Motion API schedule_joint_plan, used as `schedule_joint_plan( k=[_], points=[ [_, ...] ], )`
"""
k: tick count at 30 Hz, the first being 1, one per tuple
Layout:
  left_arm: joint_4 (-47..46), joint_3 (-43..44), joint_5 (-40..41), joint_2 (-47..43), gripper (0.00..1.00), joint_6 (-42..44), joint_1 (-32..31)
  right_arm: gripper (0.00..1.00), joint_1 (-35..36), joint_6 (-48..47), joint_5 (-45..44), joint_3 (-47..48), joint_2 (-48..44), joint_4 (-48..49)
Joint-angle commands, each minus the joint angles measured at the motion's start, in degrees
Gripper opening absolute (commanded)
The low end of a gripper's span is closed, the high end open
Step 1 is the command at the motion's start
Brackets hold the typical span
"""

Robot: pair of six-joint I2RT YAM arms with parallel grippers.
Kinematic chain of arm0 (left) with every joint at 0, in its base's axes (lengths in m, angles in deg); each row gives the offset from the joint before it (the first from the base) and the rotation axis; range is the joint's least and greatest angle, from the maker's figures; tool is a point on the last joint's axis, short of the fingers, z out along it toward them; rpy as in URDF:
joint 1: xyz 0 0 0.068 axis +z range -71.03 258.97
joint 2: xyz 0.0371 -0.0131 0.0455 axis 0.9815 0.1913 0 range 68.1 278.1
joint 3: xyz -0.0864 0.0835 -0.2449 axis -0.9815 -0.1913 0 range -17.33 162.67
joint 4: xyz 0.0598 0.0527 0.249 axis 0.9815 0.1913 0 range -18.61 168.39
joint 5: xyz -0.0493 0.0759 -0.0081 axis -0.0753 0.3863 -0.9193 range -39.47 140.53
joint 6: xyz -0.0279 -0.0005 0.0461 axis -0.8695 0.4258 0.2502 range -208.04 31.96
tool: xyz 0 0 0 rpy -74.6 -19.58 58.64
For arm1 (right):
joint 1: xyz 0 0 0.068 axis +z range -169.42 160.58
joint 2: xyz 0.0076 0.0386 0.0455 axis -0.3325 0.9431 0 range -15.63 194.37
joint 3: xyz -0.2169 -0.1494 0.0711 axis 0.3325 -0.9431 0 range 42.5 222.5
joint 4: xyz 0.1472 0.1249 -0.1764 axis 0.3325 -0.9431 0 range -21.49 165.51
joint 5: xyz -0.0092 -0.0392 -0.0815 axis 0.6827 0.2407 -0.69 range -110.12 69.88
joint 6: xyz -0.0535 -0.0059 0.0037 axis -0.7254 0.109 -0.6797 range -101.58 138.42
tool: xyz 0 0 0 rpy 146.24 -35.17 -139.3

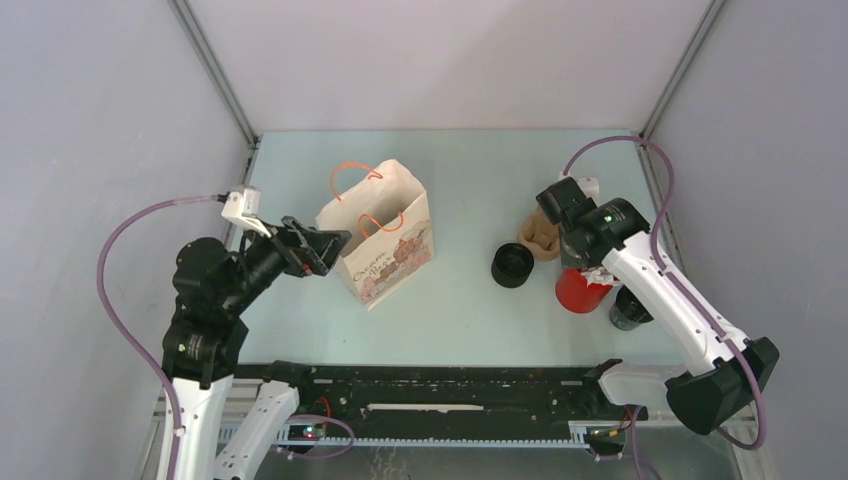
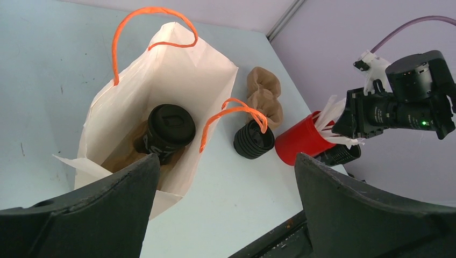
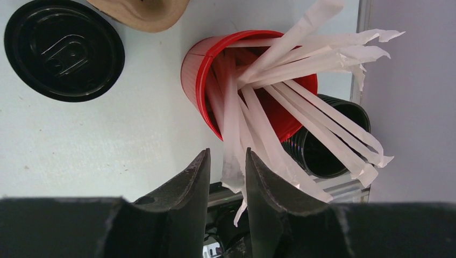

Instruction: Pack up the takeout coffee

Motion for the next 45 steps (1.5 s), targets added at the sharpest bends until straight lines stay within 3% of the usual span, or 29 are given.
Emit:
schedule_joint_plan(
  k=[1,7,11,15,22,24,28,32,35,41,43,45],
  points=[
    [-0.8,2.05,0.55,-0.82,1.0,0.84,-0.32,0.38,0.51,2.1,-2.79,-0.8,0.0,-0.38],
    [-0.45,1.87,0.91,-1.17,1.0,0.53,-0.32,0.28,1.13,1.9,-4.2,-0.98,0.24,0.16],
    [-0.27,2.09,1.59,-1.48,1.0,0.27,-0.33,0.0,2.07,1.45,-5.29,-0.53,-0.69,0.18],
    [0.16,2.93,2.66,-1.53,1.0,0.01,-0.32,0.0,4.95,3.88,-7.88,5.25,-2.07,-5.1],
    [1.19,3.66,7.32,-2.53,1.0,-1.32,-0.32,0.0,10.63,4.47,-7.6,23.46,-2.13,-13.82],
    [1.77,3.87,8.65,-3.13,1.0,-1.69,-0.32,0.0,12.69,0.93,-3.1,26.98,-2.33,-10.69],
    [2.77,4.71,12.37,-4.94,1.0,-2.34,-0.32,0.0,15.83,-8.51,8.78,30.4,-4.23,6.34],
    [4.33,6.84,13.09,-5.87,1.0,-3.35,-0.32,0.0,20.18,-11.58,15.44,39.69,0.41,15.87],
    [5.16,7.58,13.49,-7.18,1.0,-4.12,-0.32,0.0,24.35,-14.84,16.15,48.77,6.36,17.4],
    [8.57,10.47,15.88,-8.62,1.0,-3.75,-0.32,0.0,26.8,-18.75,32.81,65.78,19.12,16.55],
    [10.0,11.44,16.6,-9.02,1.0,-3.45,-0.32,0.0,27.9,-19.08,33.61,70.96,23.37,12.27],
    [10.96,11.74,17.87,-9.67,1.0,-3.17,-0.32,0.0,29.3,-20.43,30.91,70.31,23.54,10.09]
  ],
)
